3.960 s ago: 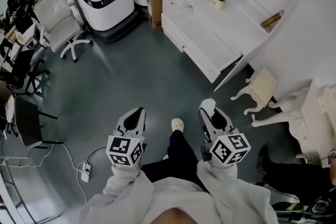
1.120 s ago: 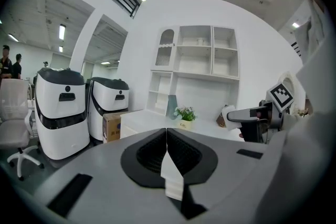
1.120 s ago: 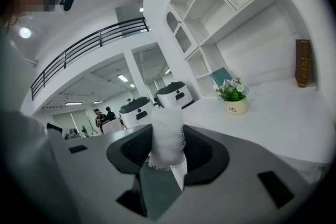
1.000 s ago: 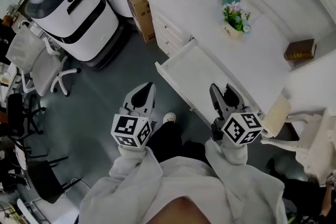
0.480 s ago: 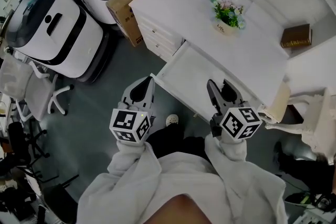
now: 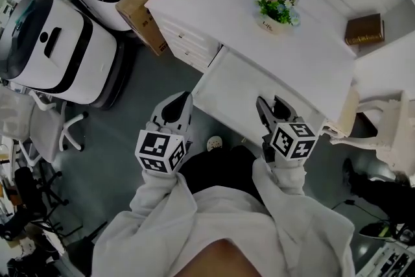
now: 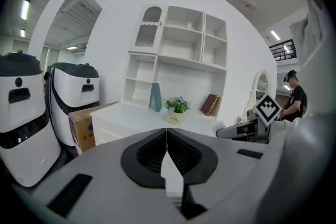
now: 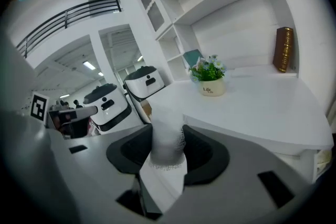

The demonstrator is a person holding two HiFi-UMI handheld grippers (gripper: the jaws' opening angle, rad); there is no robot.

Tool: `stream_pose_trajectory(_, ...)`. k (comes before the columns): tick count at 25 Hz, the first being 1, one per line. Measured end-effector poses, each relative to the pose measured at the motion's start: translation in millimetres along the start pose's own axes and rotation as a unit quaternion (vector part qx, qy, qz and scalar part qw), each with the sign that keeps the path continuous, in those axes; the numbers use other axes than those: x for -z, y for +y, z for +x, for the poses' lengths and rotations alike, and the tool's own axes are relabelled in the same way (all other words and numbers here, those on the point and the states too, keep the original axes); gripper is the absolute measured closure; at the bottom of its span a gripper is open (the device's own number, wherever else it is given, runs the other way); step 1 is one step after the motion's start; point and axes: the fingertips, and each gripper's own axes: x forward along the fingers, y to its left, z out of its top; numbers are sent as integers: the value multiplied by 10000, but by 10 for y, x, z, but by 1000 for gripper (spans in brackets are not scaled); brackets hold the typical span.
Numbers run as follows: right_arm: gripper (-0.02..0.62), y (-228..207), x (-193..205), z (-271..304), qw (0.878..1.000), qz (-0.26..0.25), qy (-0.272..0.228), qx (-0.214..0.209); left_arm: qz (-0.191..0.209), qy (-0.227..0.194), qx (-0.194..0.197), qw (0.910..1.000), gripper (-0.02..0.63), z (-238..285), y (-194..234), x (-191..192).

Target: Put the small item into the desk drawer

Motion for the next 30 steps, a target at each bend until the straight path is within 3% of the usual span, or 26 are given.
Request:
stream_pose_trajectory(4,408,-203,253,222,9971,-374,666,34,-80,123,66,9999,588,76,-57,89)
stream_pose_trajectory(7,408,-308,506,441,9876,-905,1282,-50,-182,219,-6,9996,588,102,-70,191)
stream_pose_trajectory(11,408,-445,929,732,9674,-1374,2098,-340,-319,363,-130,9987,588,126,-117,269)
stream_pose_trajectory(16,408,-520,1454,1044,9367,-1571,3047,-704,-421,502,-285,9974,588,119,-62,330)
stream_pose_trajectory(22,408,-590,1805,1232,9195,-1876,3397,-631,-520,675,-492,9952,588,108,-54,464)
stream_pose_trajectory(30,408,-596,1989,1374,9010,-2535,3464,-633,-695,878,-736,9910,588,37,-53,668)
